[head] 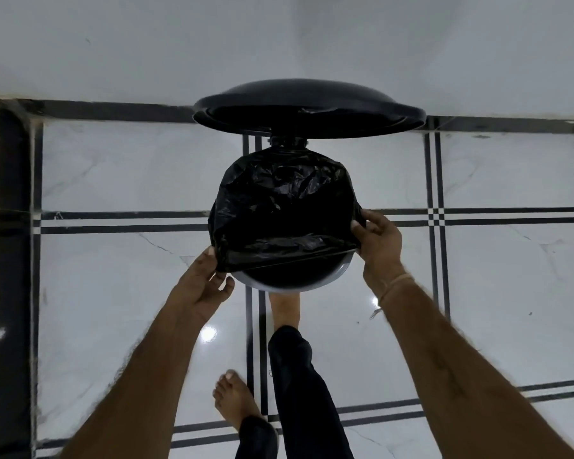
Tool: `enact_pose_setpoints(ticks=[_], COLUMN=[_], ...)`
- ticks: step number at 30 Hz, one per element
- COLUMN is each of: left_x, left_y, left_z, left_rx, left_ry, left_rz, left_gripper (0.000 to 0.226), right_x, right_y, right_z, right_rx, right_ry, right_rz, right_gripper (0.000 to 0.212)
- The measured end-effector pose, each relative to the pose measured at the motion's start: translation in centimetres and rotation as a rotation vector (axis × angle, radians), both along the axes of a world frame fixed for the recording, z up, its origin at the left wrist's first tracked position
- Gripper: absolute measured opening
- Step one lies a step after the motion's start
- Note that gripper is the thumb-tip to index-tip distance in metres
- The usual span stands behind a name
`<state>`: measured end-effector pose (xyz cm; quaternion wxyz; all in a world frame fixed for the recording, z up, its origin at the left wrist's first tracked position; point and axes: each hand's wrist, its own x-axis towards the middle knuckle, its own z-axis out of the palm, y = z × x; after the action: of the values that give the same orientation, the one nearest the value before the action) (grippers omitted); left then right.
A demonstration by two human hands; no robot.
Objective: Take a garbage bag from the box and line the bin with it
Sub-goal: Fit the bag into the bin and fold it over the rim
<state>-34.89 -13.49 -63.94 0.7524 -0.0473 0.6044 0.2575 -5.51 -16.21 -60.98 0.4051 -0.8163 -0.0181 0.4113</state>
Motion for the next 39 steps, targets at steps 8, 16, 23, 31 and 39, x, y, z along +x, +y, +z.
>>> enact_pose_setpoints(ticks=[8, 16, 23, 31, 39], left_x=[1.8, 2.6, 4.6, 4.9, 4.6], left_y=[-1.1, -3.1, -5.1, -5.9, -6.3], left_z=[0.7, 1.4, 1.0, -0.4, -1.1], left_rx=[-0.066, -0.105, -0.09, -0.05, 0.002], left_ry=[0.121, 0.118, 0.112, 0.044, -0.053], left_rz=[0.039, 0.059, 0.156, 0.271, 0.254], left_gripper=[0.012, 0.019, 0.022, 0.021, 0.02], right_x=[-2.0, -4.7, -8.0, -10.3, -10.6], right_y=[-1.8, -4.9, -8.1, -9.8, -9.6], right_z=[0.4, 1.2, 1.0, -0.8, -3.2], right_rx=[-0.029, -0.01, 0.181, 0.407, 0.521], right_ry=[0.038, 0.434, 0.66, 0.862, 0.94], right_rz=[-0.111, -0.186, -0.278, -0.561, -0.725], right_gripper=[0.018, 0.025, 0.025, 0.041, 0.05])
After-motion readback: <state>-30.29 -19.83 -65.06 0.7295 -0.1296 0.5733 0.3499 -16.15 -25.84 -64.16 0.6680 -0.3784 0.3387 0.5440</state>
